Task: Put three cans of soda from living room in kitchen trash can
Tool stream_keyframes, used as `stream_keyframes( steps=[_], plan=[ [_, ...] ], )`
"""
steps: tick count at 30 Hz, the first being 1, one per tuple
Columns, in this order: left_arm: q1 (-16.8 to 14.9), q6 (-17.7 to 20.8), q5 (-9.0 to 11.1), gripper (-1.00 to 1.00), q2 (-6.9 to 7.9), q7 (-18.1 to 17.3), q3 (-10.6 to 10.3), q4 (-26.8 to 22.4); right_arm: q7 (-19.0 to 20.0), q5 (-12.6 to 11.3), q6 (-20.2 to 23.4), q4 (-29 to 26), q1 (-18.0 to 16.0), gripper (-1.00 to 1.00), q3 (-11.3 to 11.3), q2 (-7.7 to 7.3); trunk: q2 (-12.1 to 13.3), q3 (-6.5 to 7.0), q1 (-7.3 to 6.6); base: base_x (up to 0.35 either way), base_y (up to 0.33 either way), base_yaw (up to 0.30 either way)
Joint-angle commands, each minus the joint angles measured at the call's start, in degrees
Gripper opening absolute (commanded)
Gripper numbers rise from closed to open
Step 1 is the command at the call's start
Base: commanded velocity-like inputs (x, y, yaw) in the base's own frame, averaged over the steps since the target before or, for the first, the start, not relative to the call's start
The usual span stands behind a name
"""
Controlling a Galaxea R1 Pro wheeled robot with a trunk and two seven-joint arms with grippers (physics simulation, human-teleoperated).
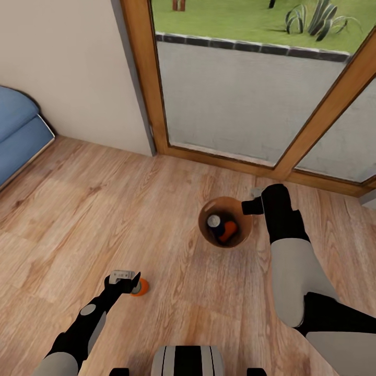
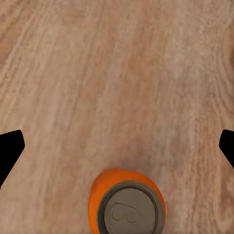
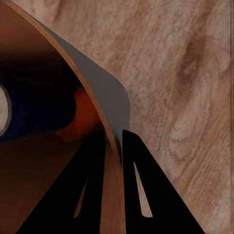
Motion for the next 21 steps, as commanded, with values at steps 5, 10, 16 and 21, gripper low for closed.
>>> stream_keyframes(
  steps=[5,10,16,21],
  plan=[
    [0.0,0.0,0.0,1.0,0.0,-0.01,0.0,0.14,0.22,-0.65,0.15,0.17,0.01,-1.0,-0.41,-0.28,0.0,0.01,0.0,0.013,0.0,0.0],
    [0.0,0.07,0.0,1.0,0.0,-0.01,-0.03,0.34,0.22,-0.65,0.15,0.22,0.08,-1.0,-0.24,-0.29,0.0,0.01,0.0,0.003,0.0,0.0],
    [0.0,0.09,-0.08,1.0,0.0,-0.01,-0.14,0.47,0.22,-0.64,0.15,0.22,0.1,-1.0,-0.26,-0.36,0.0,0.01,0.0,0.0,0.0,0.0],
    [0.0,0.11,-0.14,1.0,0.0,-0.01,-1.42,0.49,0.22,-0.64,0.15,0.2,0.1,-1.0,-0.27,-0.33,0.0,0.01,0.0,0.0,0.0,0.0]
  ],
)
